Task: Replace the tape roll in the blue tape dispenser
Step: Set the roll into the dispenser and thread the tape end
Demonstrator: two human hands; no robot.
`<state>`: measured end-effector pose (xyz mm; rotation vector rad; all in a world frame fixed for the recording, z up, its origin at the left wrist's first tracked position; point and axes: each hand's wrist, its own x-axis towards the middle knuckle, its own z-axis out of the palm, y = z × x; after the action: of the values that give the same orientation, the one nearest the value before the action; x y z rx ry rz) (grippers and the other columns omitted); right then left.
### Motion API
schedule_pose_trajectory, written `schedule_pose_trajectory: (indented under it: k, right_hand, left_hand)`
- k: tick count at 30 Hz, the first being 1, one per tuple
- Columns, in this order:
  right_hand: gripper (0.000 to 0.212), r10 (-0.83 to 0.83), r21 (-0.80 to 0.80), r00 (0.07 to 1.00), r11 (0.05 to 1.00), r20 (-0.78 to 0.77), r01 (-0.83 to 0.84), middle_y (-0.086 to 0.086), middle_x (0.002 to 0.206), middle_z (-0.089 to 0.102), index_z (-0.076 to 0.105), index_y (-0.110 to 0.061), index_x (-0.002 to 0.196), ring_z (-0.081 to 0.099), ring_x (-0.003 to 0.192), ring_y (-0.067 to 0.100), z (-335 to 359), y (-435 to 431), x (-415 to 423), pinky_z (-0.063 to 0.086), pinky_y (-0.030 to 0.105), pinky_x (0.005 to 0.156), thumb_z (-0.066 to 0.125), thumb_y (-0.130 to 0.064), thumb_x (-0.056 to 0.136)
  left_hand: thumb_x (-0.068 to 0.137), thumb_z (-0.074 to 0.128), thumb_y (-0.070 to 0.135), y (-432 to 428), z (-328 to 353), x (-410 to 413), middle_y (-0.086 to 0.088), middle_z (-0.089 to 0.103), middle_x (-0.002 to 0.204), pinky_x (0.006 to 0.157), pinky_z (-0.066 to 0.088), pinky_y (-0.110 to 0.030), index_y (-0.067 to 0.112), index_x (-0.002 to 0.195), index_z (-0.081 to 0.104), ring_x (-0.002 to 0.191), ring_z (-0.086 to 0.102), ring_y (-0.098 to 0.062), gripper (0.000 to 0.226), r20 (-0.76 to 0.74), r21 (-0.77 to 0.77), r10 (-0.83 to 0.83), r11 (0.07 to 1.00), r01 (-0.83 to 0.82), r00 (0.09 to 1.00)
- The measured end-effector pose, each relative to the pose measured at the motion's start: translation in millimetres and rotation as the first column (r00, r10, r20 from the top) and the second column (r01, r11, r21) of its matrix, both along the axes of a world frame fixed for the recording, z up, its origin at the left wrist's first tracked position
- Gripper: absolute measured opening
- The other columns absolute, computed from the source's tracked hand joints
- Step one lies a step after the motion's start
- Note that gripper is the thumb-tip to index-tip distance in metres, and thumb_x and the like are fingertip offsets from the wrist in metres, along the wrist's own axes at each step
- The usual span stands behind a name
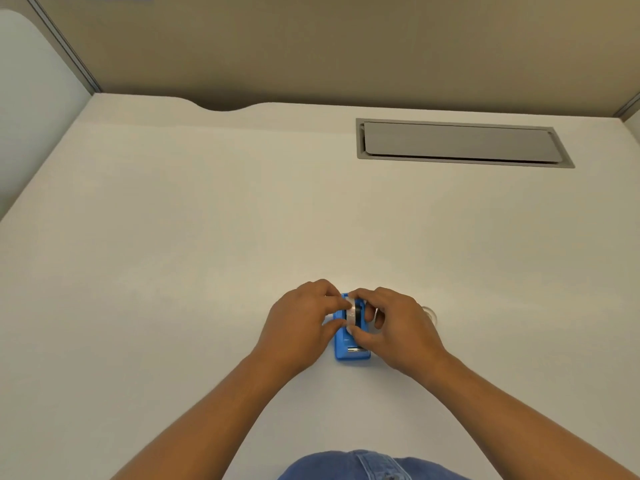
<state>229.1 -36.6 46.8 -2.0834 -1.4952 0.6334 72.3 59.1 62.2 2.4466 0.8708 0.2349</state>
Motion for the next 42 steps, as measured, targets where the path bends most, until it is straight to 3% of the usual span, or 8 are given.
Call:
schedule_pose_trajectory:
  k: [3, 11, 20, 27, 29, 33, 39, 42]
  right_hand:
    - [0.033, 0.002, -0.012, 1.000, 1.000, 0.023, -0.001, -0.010, 0.074, 0.059, 0.064, -0.037, 0.107, 0.052, 0.064, 0.007, 0.4, 0.1, -0.7, 0.040, 0.016, 0.056, 0.073, -0.040, 0.076]
    - [0.034, -0.005, -0.048, 0.997, 0.999, 0.079, 0.009, -0.015, 0.073, 0.056, 0.064, -0.038, 0.109, 0.050, 0.064, 0.006, 1.1, 1.2, -1.4, 0.030, 0.012, 0.054, 0.072, -0.042, 0.077]
    - [0.032, -0.044, -0.016, 0.996, 0.999, 0.082, 0.046, -0.014, 0.075, 0.058, 0.063, -0.035, 0.104, 0.054, 0.065, 0.009, 3.9, -1.4, -7.8, 0.032, 0.013, 0.052, 0.075, -0.035, 0.075]
    - [0.052, -0.078, -0.031, 0.990, 0.996, 0.119, 0.083, -0.019, 0.096, 0.064, 0.058, -0.040, 0.124, 0.049, 0.074, 0.003, 7.0, -9.0, -9.9, 0.034, 0.010, 0.063, 0.076, -0.044, 0.076]
    - [0.044, -0.102, 0.005, 0.989, 0.995, 0.109, 0.102, -0.021, 0.096, 0.065, 0.059, -0.040, 0.123, 0.047, 0.069, 0.000, 9.2, -10.9, -9.7, 0.038, 0.015, 0.068, 0.069, -0.046, 0.081]
    - [0.017, -0.115, 0.046, 0.988, 0.993, 0.103, 0.111, -0.018, 0.094, 0.070, 0.070, -0.036, 0.099, 0.046, 0.060, -0.010, 10.9, -11.0, -10.9, 0.031, 0.010, 0.057, 0.063, -0.042, 0.085]
    - [0.011, -0.110, 0.048, 0.987, 0.993, 0.114, 0.105, -0.016, 0.089, 0.071, 0.072, -0.035, 0.091, 0.049, 0.061, -0.009, 10.5, -11.1, -11.1, 0.036, 0.014, 0.058, 0.064, -0.039, 0.085]
    - [0.010, -0.102, 0.041, 0.987, 0.994, 0.120, 0.098, -0.016, 0.087, 0.068, 0.070, -0.035, 0.089, 0.049, 0.061, -0.007, 10.8, -12.9, -10.4, 0.035, 0.014, 0.057, 0.063, -0.041, 0.086]
  left_hand:
    - [0.088, 0.069, 0.025, 2.1, 8.1, 4.9, 0.004, 0.069, 0.102, 0.069, 0.045, -0.029, 0.025, 0.104, 0.074, 0.089, 0.062, -0.019, 0.017, -0.033, 0.120, -0.089, 0.989, 0.092, 0.995]
    - [0.090, 0.063, 0.014, 6.2, 15.6, 14.3, 0.003, 0.069, 0.090, 0.061, 0.041, -0.029, 0.023, 0.100, 0.074, 0.078, 0.061, -0.019, 0.018, -0.167, 0.288, -0.180, 0.931, 0.222, 0.969]
    - [0.097, 0.052, 0.023, -0.8, 16.8, 14.5, 0.006, 0.064, 0.099, 0.064, 0.045, -0.027, 0.025, 0.104, 0.070, 0.084, 0.060, -0.016, 0.019, -0.061, 0.146, -0.023, 0.989, 0.032, 0.998]
    - [0.097, 0.053, 0.026, -4.3, 17.3, 10.2, 0.007, 0.063, 0.105, 0.065, 0.042, -0.025, 0.026, 0.104, 0.069, 0.088, 0.061, -0.014, 0.017, -0.056, 0.090, 0.049, 0.995, -0.043, 0.997]
    - [0.096, 0.055, 0.026, -6.3, 17.8, 9.7, 0.008, 0.064, 0.106, 0.069, 0.047, -0.026, 0.026, 0.103, 0.069, 0.090, 0.061, -0.015, 0.016, -0.053, 0.075, 0.059, 0.996, -0.055, 0.997]
    - [0.094, 0.058, 0.028, -10.7, 19.1, 9.1, 0.008, 0.065, 0.104, 0.069, 0.048, -0.027, 0.026, 0.103, 0.070, 0.089, 0.061, -0.014, 0.015, -0.036, 0.032, 0.077, 0.997, -0.076, 0.996]
    - [0.092, 0.061, 0.031, -15.5, 17.2, 5.5, 0.011, 0.064, 0.102, 0.066, 0.040, -0.023, 0.028, 0.100, 0.069, 0.089, 0.062, -0.011, 0.012, -0.014, -0.005, 0.083, 0.997, -0.083, 0.996]
    - [0.087, 0.065, 0.036, -16.9, 12.8, 0.5, 0.012, 0.063, 0.109, 0.069, 0.041, -0.021, 0.031, 0.109, 0.064, 0.094, 0.062, -0.010, 0.022, 0.029, -0.037, 0.089, 0.995, -0.088, 0.996]
